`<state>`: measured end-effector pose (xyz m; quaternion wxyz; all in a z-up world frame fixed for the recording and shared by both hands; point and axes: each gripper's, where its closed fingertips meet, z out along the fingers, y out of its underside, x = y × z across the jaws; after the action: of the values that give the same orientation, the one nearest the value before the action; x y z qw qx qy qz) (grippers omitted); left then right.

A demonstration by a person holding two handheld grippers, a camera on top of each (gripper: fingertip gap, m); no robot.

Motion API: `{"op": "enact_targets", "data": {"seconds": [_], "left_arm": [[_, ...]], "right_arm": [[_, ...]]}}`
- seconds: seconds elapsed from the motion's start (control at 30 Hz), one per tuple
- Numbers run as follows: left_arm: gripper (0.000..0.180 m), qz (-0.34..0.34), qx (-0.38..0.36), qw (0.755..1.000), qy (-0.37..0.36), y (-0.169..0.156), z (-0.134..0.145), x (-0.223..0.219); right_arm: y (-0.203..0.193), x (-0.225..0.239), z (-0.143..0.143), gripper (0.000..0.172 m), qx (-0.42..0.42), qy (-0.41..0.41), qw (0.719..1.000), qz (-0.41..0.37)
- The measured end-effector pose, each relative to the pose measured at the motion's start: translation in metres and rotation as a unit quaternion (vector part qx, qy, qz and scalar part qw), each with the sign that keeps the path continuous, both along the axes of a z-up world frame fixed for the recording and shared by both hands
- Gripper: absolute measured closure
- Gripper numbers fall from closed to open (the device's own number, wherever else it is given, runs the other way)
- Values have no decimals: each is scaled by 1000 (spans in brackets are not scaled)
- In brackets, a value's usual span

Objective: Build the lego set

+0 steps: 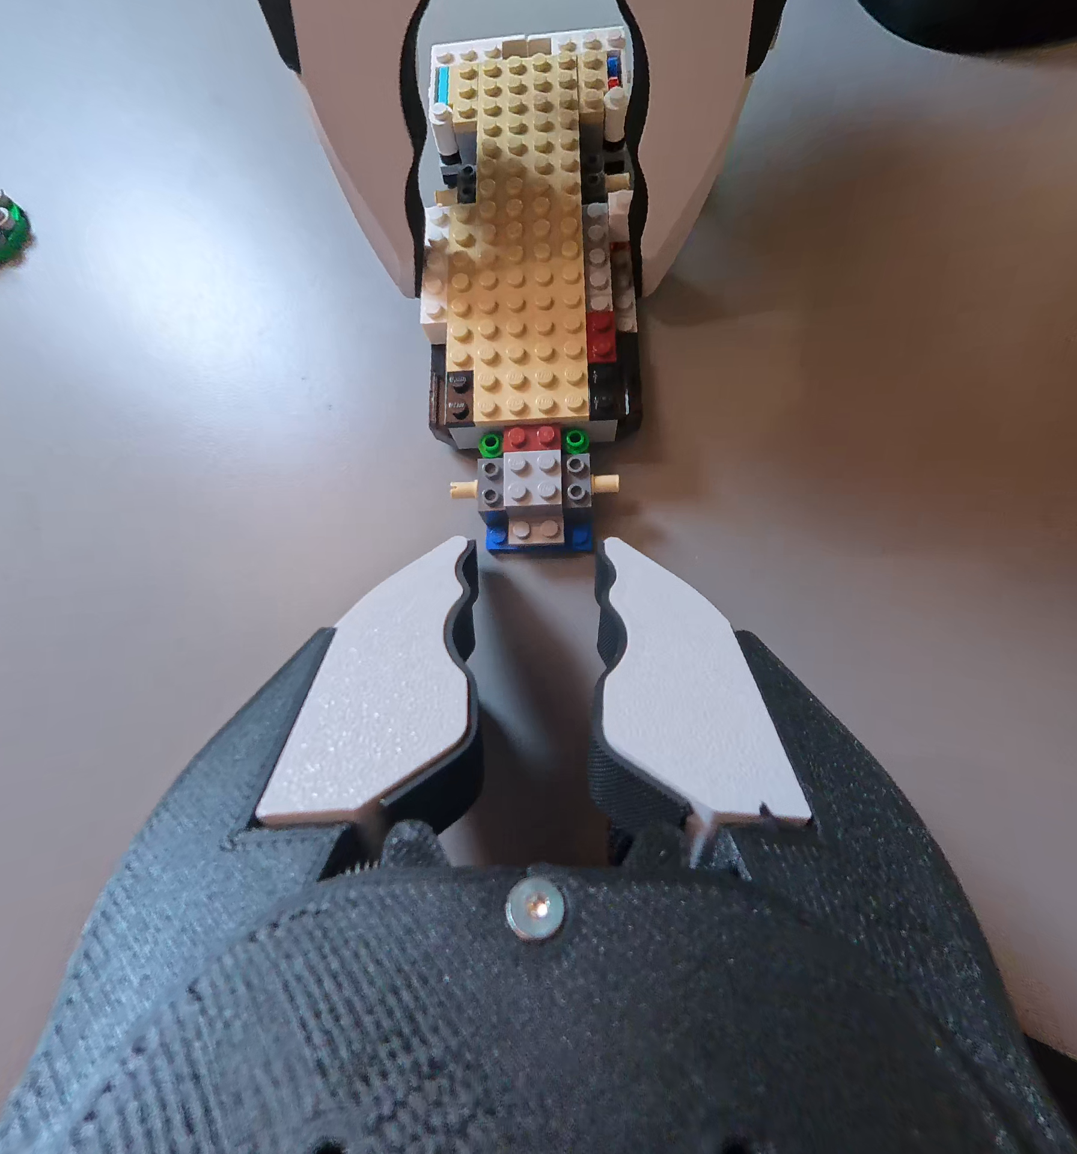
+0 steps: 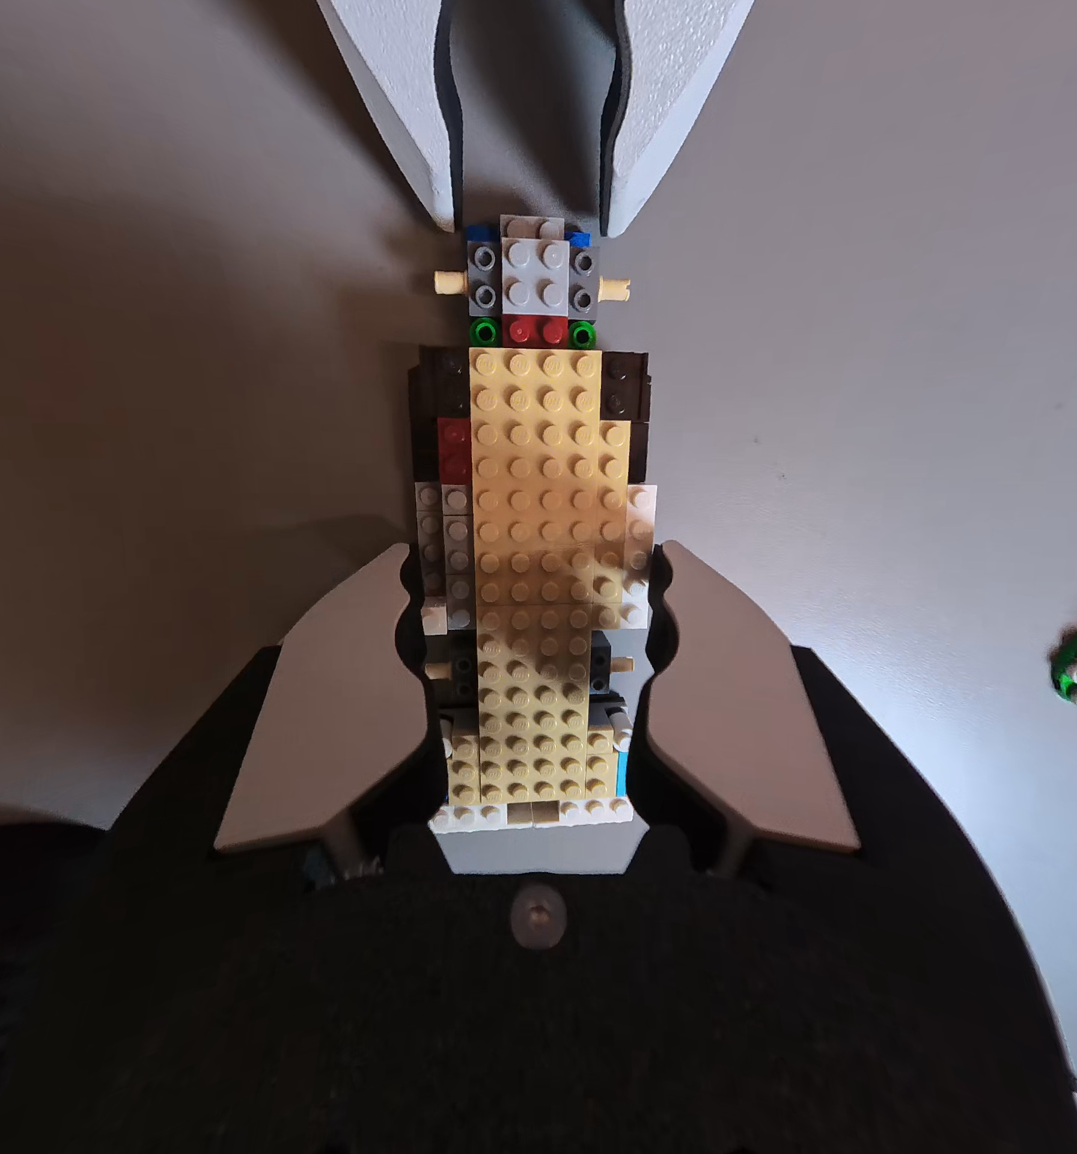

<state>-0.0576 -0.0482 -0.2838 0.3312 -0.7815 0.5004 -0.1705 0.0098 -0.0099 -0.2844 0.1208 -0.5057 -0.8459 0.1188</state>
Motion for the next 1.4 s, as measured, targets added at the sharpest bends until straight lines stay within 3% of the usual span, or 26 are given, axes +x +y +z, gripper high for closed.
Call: {"op": "enact_targets", "data": {"seconds": [0.5,0.97,1.4], "left_arm": [[147,1,4,1000,-1,1,0,2],[147,-4,48,999,-4,-2,10,4],[157,-1,44,999,-4,-1,3,9]], "right_arm": [[2,-1,-1,102,10,-17,1000,-1],[4,0,11,100,-4,54,998,-20],[4,4,6,105,-1,39,999,1]]}}
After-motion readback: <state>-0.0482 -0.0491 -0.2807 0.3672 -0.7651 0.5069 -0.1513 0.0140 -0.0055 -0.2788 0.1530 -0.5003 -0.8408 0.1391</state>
